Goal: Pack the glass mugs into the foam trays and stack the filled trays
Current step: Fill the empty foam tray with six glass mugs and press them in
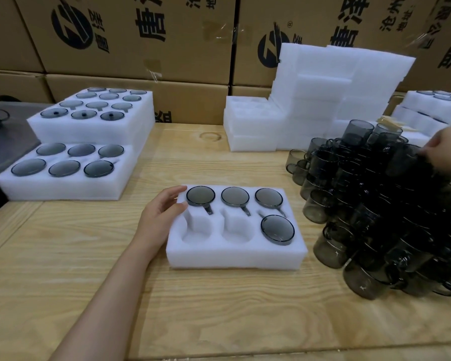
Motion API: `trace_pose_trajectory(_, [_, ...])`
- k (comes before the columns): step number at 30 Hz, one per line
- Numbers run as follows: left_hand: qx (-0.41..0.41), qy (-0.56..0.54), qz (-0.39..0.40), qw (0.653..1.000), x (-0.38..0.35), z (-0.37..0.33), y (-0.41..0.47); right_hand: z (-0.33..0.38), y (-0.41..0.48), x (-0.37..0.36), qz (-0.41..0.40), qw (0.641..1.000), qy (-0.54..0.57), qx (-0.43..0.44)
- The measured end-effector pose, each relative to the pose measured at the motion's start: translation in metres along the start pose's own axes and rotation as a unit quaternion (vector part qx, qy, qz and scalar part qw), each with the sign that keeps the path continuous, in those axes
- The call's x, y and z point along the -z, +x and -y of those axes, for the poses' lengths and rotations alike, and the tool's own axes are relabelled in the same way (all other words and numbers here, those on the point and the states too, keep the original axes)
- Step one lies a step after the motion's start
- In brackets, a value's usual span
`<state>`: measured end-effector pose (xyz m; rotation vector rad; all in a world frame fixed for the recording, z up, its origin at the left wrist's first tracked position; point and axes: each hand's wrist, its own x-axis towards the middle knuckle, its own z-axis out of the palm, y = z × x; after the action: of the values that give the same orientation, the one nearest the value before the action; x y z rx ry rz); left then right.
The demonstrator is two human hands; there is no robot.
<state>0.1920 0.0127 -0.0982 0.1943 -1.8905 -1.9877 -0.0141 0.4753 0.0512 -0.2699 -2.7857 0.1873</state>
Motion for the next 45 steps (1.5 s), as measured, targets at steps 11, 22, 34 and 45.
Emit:
trace_pose_trajectory(11, [0.017, 0.000, 0.004, 1.000, 0.002, -0.002, -0.002, 0.147, -0.177, 0.050, 0.150, 0.863, 0.240, 0.419])
trace_pose_trajectory(22, [0.013, -0.002, 0.004, 1.000, 0.001, -0.002, -0.001, 0.216, -0.198, -0.008, 0.234, 0.814, 0.170, 0.504])
trace_pose_trajectory(34, [-0.060, 0.124, -0.029, 0.990, -0.002, -0.014, -0.007, 0.218, -0.213, -0.026, 0.190, 0.819, 0.118, 0.529])
trace_pose_trajectory(45, [-0.179, 0.402, 0.142, 0.887, -0.036, -0.050, -0.039, 0.217, -0.229, -0.044, 0.159, 0.853, 0.155, 0.472])
